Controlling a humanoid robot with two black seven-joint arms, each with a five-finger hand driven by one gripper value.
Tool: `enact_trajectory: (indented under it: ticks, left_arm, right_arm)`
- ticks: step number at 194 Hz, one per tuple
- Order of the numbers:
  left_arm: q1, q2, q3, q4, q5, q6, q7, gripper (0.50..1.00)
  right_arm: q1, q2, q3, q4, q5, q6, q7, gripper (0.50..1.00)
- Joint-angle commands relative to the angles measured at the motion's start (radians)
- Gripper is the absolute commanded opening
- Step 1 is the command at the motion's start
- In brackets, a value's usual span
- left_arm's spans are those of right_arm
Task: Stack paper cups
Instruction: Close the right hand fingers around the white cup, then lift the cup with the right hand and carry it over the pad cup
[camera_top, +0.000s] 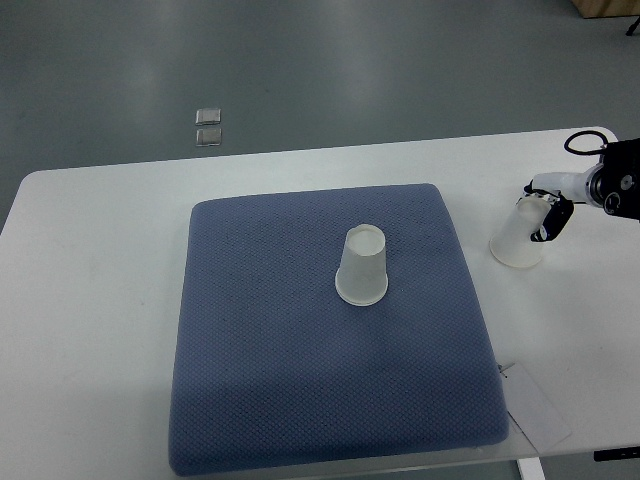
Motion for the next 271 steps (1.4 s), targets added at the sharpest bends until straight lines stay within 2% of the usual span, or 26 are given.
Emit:
enact_trajectory:
  ticks: [1, 99, 168, 230, 271]
  left_arm:
    - [0.0, 0.0, 0.001, 0.0, 0.001, 0.0, 0.0, 1.0]
    - [0.0, 0.0, 0.001, 0.0, 0.001, 0.0, 0.0, 1.0]
    - [0.0, 0.0, 0.001, 0.0, 0.001, 0.0, 0.0, 1.0]
    - [0.0, 0.0, 0.001, 0.0, 0.001, 0.0, 0.0, 1.0]
    - [0.0, 0.0, 0.001, 0.0, 0.0, 0.0, 0.0, 1.0]
  right_arm:
    - [0.012, -0.013, 0.011, 0.003, -0.001, 0.018, 0.001, 0.646]
    - [0.258, -0.166, 0.065, 0.107, -0.008, 0.191, 0.001, 0.646]
    - [0.463, -0.272, 0.062, 0.296, -0.012, 0.229, -0.007, 0.648]
    - [0.569, -0.255, 0.05, 0.342, -0.011, 0.258, -0.014, 0.648]
    - [0.62, -0.166, 0.05, 0.348, -0.003, 0.257, -0.013, 0.648]
